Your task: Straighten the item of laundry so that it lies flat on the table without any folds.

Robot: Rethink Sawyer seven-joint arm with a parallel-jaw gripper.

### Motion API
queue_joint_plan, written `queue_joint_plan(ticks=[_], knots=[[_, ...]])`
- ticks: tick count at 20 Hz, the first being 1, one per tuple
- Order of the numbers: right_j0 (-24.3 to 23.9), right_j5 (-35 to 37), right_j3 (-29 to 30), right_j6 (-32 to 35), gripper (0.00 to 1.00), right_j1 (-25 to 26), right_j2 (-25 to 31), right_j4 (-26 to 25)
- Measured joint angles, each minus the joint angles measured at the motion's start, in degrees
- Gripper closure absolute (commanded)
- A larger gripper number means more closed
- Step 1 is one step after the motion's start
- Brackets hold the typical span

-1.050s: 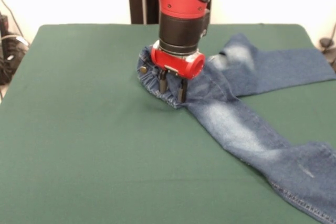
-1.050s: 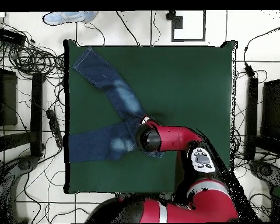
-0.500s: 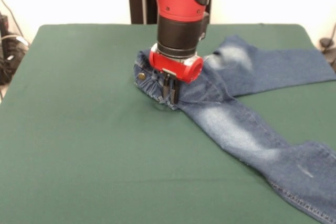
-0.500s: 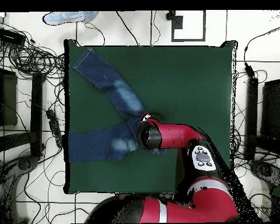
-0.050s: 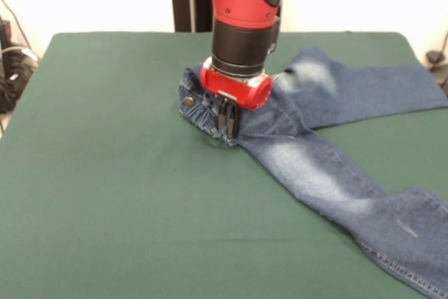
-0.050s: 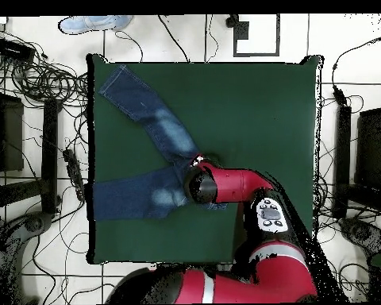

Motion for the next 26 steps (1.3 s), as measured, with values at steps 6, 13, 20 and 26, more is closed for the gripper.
queue_joint_plan(ticks=[6,13,20,26], knots=[[-0.50,1.17,1.78,0.00,1.00,-2.97,0.83,0.26],[-2.67,17.17,2.93,0.00,1.00,-14.18,4.87,3.25],[-2.61,24.29,1.16,0.00,1.00,-19.25,7.16,3.82],[-2.65,24.48,-0.62,0.00,1.00,-20.51,8.37,3.79]])
